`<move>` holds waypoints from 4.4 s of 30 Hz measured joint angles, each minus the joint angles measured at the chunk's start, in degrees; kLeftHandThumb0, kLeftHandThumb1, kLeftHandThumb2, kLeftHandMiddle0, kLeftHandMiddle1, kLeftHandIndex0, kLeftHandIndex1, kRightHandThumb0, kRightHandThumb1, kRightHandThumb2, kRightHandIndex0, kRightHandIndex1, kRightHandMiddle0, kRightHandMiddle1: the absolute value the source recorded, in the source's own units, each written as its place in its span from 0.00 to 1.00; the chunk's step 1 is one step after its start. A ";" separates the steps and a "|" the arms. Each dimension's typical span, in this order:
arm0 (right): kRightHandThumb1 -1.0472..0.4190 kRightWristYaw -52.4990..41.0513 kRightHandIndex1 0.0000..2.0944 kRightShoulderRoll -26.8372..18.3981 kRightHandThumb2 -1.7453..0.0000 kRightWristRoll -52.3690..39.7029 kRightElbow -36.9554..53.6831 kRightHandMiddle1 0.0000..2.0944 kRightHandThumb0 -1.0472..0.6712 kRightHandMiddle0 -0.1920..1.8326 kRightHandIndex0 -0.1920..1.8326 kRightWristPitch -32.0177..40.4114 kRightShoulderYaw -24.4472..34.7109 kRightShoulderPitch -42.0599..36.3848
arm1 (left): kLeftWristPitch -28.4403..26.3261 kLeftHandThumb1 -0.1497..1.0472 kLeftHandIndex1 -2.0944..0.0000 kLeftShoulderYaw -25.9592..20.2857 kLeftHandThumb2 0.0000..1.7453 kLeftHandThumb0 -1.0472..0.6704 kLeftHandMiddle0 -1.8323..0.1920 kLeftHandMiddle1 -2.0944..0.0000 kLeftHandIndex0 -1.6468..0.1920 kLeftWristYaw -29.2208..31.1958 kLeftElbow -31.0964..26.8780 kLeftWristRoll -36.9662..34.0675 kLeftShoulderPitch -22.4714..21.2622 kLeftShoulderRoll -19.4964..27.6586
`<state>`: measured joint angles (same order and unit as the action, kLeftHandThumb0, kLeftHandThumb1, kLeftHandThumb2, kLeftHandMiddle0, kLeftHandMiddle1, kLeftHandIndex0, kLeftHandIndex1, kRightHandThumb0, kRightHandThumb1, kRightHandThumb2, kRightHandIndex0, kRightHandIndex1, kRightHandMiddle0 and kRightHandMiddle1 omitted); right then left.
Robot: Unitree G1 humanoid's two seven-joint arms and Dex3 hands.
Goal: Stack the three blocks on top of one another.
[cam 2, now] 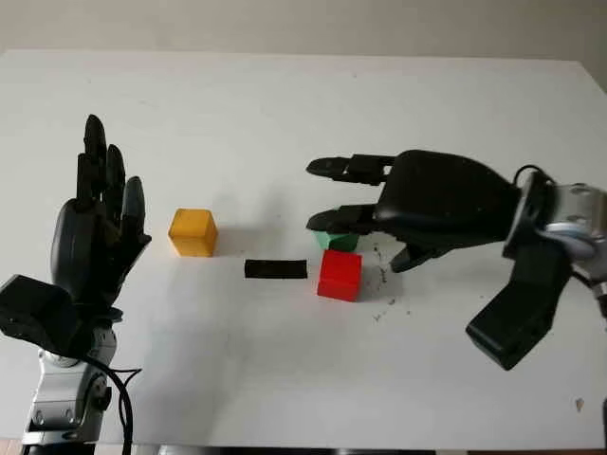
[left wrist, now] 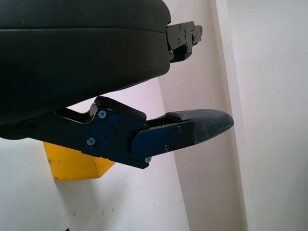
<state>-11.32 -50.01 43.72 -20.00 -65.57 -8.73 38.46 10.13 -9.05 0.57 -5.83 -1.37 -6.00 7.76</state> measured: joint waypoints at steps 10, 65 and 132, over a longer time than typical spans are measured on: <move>0.12 7.54 0.03 1.68 0.96 4.46 -3.66 0.03 0.41 0.32 0.15 -1.49 -3.69 1.19 | -0.32 1.00 0.98 -0.18 0.34 0.19 1.00 0.98 1.00 0.84 -0.02 -0.54 0.12 0.36; 0.16 -18.83 0.03 10.66 0.97 -21.08 -3.21 0.09 0.28 0.68 0.30 10.95 -10.09 16.82 | -2.48 1.00 0.98 0.43 0.34 0.20 1.00 0.98 1.00 0.82 -1.90 -0.81 0.74 -0.01; 0.13 -1.67 0.01 14.10 0.97 5.39 -11.00 0.00 0.26 0.26 0.12 4.55 -19.63 21.50 | -2.90 1.00 0.98 0.44 0.34 0.21 1.00 0.98 1.00 0.34 -2.68 -0.33 1.27 -0.17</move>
<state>-13.00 -35.91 49.11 -31.00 -61.02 -28.36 59.96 7.23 -8.61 0.91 -8.51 -1.70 -4.73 7.59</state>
